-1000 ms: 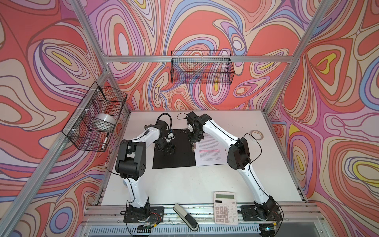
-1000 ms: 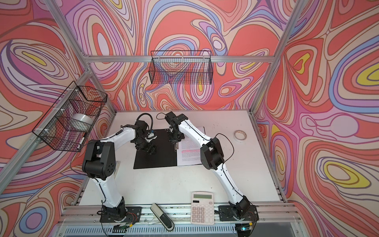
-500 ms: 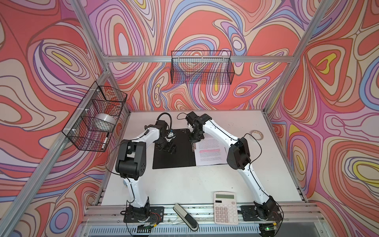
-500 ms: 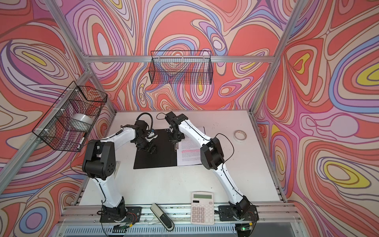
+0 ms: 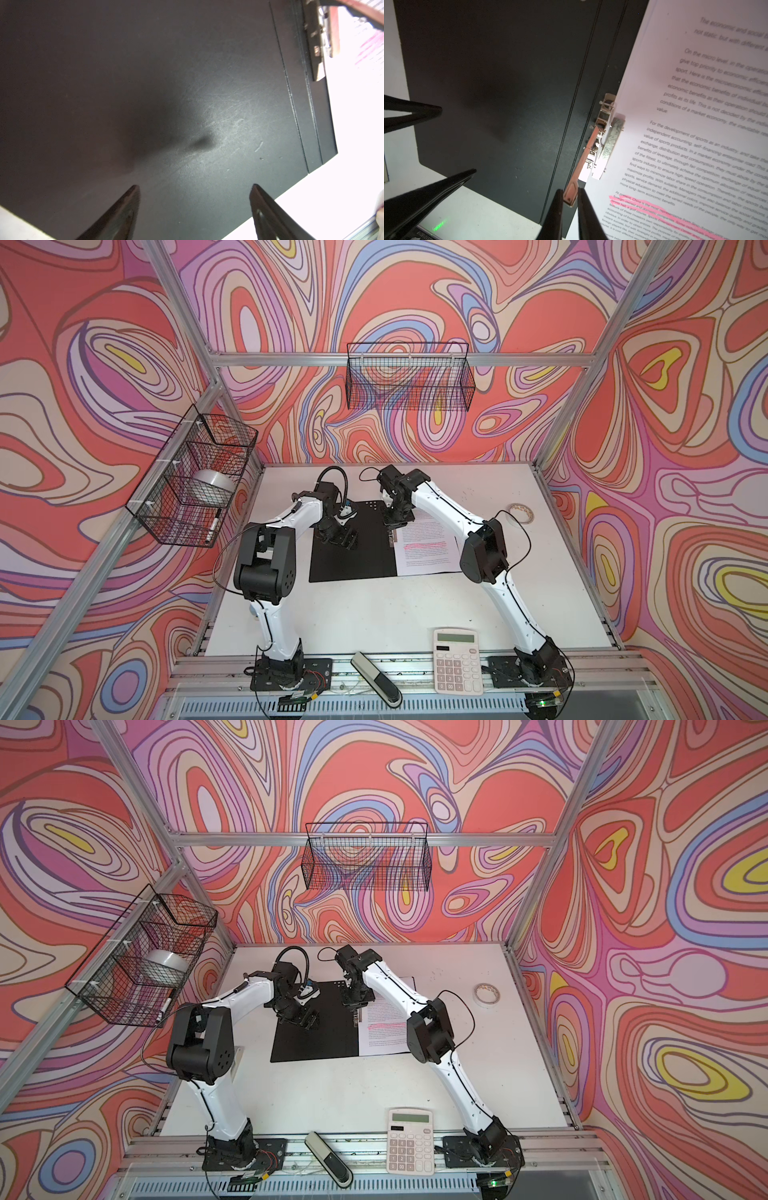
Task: Put the files into the folder
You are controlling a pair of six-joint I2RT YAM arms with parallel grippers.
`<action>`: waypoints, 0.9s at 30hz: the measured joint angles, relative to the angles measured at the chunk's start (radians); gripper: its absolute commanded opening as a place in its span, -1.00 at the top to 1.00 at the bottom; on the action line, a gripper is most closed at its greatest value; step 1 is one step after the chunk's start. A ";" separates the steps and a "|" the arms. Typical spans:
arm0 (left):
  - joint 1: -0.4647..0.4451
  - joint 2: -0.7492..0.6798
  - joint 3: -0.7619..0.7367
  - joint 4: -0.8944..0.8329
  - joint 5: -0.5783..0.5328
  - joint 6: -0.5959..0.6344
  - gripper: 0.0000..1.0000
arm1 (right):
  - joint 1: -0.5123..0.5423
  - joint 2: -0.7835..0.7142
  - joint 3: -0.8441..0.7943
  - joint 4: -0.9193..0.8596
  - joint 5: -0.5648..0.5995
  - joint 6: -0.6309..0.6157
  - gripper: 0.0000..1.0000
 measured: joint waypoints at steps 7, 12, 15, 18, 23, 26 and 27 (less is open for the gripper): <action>0.000 0.002 0.002 -0.001 0.008 -0.006 -0.67 | 0.000 0.000 0.006 -0.010 -0.016 0.000 0.69; 0.000 0.007 0.012 -0.004 0.015 -0.008 -0.66 | 0.000 0.000 0.006 -0.011 -0.017 0.000 0.69; 0.000 0.007 0.013 -0.005 0.018 -0.008 -0.66 | -0.001 0.000 0.006 -0.014 -0.017 0.000 0.69; 0.000 0.007 0.013 -0.005 0.018 -0.008 -0.66 | -0.003 0.000 0.006 -0.015 -0.017 0.000 0.69; 0.002 0.007 0.013 -0.007 0.018 -0.008 -0.66 | -0.012 0.000 0.006 -0.016 -0.017 0.000 0.69; 0.003 0.007 0.013 -0.007 0.019 -0.008 -0.66 | -0.017 0.000 0.006 -0.016 -0.019 0.000 0.70; 0.003 0.007 0.013 -0.007 0.020 -0.008 -0.66 | -0.019 0.000 0.006 -0.016 -0.020 0.000 0.69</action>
